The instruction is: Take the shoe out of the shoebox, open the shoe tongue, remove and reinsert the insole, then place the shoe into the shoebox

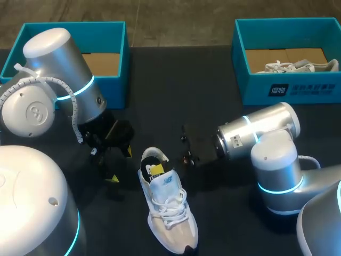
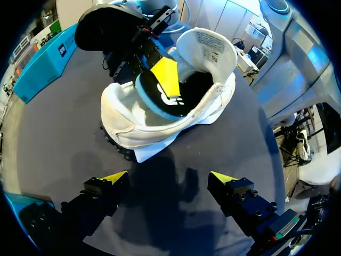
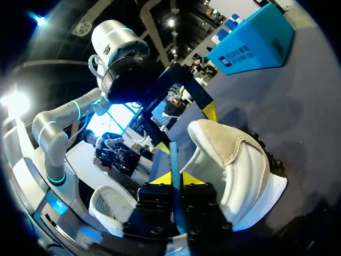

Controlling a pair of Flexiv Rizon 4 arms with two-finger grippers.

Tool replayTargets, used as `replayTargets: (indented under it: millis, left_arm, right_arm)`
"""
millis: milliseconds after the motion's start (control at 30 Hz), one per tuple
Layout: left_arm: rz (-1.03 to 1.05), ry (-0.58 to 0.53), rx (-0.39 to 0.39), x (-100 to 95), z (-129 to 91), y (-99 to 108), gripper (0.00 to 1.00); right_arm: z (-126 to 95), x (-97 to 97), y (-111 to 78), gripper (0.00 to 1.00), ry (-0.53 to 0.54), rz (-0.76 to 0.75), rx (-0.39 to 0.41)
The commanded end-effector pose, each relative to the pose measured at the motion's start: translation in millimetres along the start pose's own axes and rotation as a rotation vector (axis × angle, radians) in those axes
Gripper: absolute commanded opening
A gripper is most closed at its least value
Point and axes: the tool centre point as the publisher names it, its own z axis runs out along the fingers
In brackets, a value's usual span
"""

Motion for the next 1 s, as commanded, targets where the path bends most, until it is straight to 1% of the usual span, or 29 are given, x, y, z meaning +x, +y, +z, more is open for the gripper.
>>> replayTargets:
  millis: [33, 200, 300, 367, 400, 433, 600, 833, 1000]
  left_arm:
    - [0.001, -0.003, 0.002, 1.7, 0.2, 1.1, 1.00]
    - [0.001, -0.003, 0.002, 1.7, 0.2, 1.1, 1.00]
    - [0.001, -0.003, 0.002, 1.7, 0.2, 1.1, 1.00]
    - [0.001, -0.003, 0.002, 1.7, 0.2, 1.1, 1.00]
    - [0.001, -0.003, 0.002, 1.7, 0.2, 1.1, 1.00]
    - [0.001, -0.003, 0.002, 1.7, 0.2, 1.1, 1.00]
    - [0.001, -0.003, 0.002, 1.7, 0.2, 1.1, 1.00]
    - [0.001, -0.003, 0.002, 1.7, 0.2, 1.1, 1.00]
    - [0.001, -0.003, 0.002, 1.7, 0.2, 1.1, 1.00]
  right_arm:
    - [-0.8, 1.3, 3.1, 0.45, 0.001, -0.016, -0.006]
    - [-1.9, -0.3, 12.2, 0.45, 0.003, -0.038, -0.004]
    - [-2.7, -2.9, 16.7, 0.37, 0.006, -0.046, -0.005]
    - [-3.0, -5.0, 19.3, 0.27, 0.008, -0.048, -0.004]
    - [-3.1, -5.9, 20.2, 0.06, 0.010, -0.050, -0.005]
    - [-3.2, -7.0, 20.8, 0.00, 0.011, -0.050, -0.005]
    - [-2.4, -12.2, 17.8, 0.00, 0.018, -0.027, 0.000]
    - [-1.9, -11.1, 0.0, 0.00, -0.003, 0.022, -0.002]
    - [1.6, -7.5, -9.3, 0.00, -0.016, 0.039, 0.008]
